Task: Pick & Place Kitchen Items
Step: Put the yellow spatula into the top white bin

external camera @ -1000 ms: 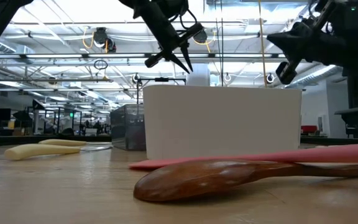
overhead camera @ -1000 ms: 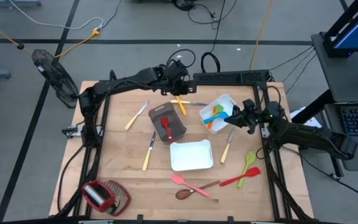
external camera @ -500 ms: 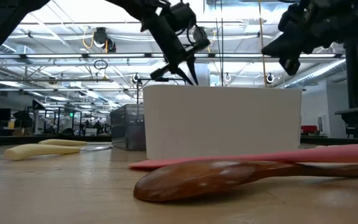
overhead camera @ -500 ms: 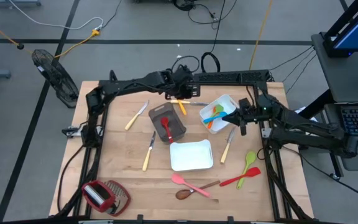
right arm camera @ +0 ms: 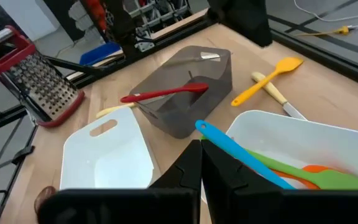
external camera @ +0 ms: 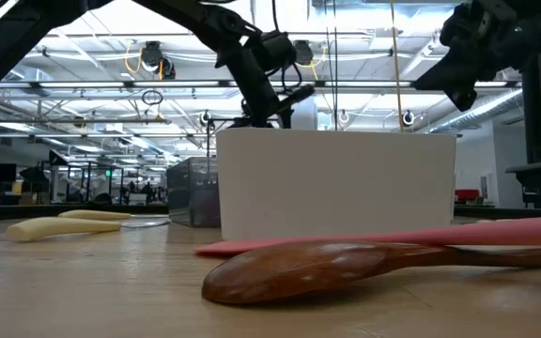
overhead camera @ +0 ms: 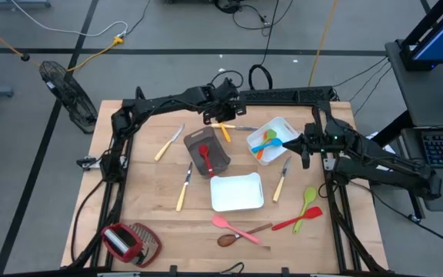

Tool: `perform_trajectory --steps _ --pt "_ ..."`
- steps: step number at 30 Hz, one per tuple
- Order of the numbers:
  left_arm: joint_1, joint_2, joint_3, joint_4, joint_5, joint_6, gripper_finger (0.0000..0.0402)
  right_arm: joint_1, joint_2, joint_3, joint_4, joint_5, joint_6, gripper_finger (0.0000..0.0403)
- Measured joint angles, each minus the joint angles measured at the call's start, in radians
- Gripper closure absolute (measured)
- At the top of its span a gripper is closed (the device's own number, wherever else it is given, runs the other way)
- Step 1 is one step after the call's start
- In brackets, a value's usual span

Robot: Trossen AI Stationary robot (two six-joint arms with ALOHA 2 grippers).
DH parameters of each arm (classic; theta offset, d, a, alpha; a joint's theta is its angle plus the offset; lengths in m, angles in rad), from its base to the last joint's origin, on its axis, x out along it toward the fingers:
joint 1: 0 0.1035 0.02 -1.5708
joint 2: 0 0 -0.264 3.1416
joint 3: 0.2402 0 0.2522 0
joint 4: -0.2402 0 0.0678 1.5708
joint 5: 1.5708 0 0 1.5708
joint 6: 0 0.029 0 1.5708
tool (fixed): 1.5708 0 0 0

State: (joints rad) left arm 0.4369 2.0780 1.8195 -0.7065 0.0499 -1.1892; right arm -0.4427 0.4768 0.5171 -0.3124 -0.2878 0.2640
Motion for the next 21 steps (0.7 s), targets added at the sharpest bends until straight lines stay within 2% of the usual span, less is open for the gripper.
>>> perform_trajectory --steps 4,8,10,14,18,21 --pt "0.005 0.013 0.000 0.024 -0.035 0.013 0.0359 0.000 -0.002 0.000 0.000 -0.001 0.000 0.0403" --pt "0.035 0.015 0.000 0.026 -0.074 0.160 0.0358 0.000 -0.003 0.000 -0.005 -0.005 0.000 0.0403" --pt "0.060 0.017 0.000 0.019 -0.060 0.176 0.0352 0.000 -0.003 0.000 -0.005 -0.019 0.000 0.0403" --pt "0.100 0.019 0.000 0.020 0.016 0.233 0.0314 0.000 -0.003 0.000 -0.007 -0.033 -0.015 0.0403" --pt "0.125 0.019 0.000 0.024 0.044 0.401 0.0264 0.000 -0.005 0.000 -0.007 -0.050 -0.015 0.0403" --pt "0.152 0.017 0.000 0.026 0.113 0.506 0.0234 0.000 -0.006 0.000 -0.007 -0.061 -0.015 0.0403"
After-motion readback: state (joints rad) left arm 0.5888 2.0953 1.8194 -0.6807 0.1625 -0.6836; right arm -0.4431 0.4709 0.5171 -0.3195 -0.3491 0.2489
